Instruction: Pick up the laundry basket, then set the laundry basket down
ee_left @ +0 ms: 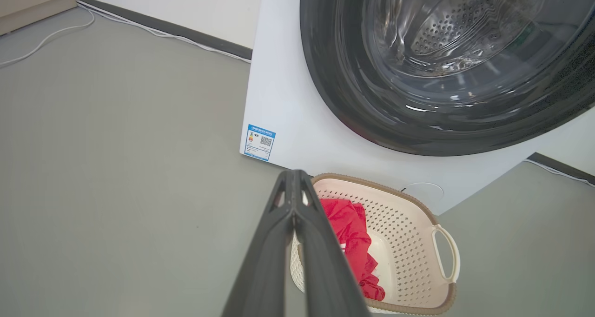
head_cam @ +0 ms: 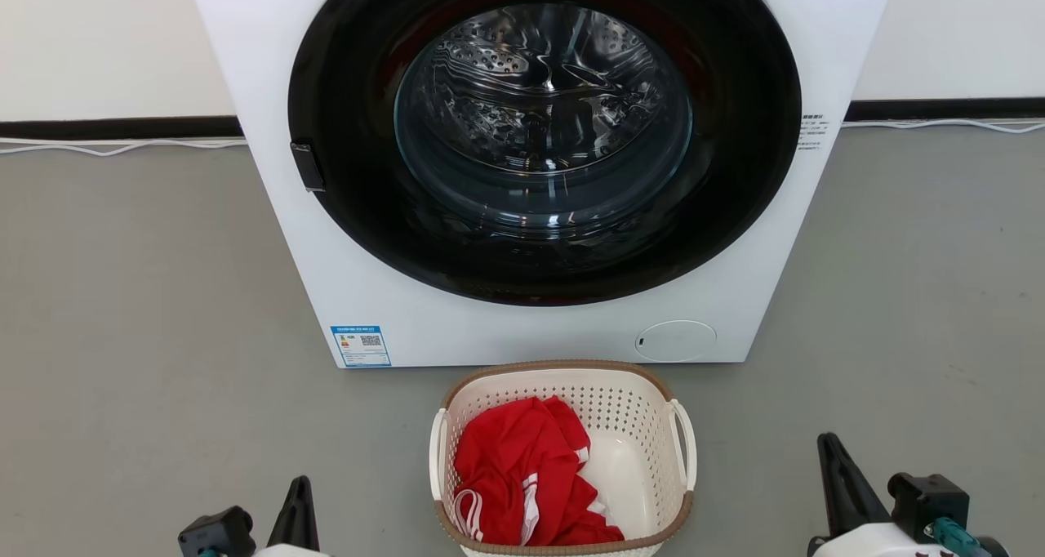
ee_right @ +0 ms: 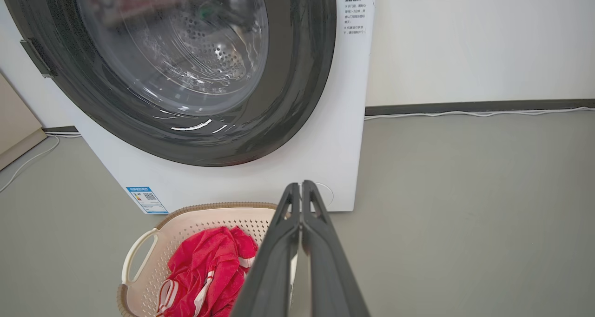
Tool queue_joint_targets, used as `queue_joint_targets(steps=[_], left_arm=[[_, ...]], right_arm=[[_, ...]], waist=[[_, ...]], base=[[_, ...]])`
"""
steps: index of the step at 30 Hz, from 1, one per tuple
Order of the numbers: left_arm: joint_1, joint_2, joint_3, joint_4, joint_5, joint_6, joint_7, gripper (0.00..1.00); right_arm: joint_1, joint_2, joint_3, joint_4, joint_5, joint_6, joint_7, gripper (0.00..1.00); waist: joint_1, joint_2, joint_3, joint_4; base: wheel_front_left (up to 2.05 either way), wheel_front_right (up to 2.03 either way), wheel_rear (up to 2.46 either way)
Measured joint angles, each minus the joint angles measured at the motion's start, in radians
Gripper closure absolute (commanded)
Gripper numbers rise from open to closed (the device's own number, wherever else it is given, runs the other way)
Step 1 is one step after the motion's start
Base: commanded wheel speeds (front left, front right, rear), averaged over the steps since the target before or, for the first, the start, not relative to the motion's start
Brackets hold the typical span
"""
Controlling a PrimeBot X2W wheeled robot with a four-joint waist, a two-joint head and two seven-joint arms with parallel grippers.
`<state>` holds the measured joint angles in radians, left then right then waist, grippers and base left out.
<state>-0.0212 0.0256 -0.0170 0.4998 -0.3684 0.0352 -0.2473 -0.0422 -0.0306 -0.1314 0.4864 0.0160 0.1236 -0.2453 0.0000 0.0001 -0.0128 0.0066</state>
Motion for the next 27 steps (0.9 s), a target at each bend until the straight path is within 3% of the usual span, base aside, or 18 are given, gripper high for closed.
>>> queue_joint_targets(steps=[27], left_arm=[[0.004, 0.001, 0.016, -0.044, -0.253, -0.028, 0.072, 1.00]], right_arm=[[0.001, 0.001, 0.000, -0.038, 0.327, 0.000, 0.071, 1.00]], waist=[[0.0002, 0.0000, 0.003, -0.001]], base=[[0.00, 0.00, 0.00]])
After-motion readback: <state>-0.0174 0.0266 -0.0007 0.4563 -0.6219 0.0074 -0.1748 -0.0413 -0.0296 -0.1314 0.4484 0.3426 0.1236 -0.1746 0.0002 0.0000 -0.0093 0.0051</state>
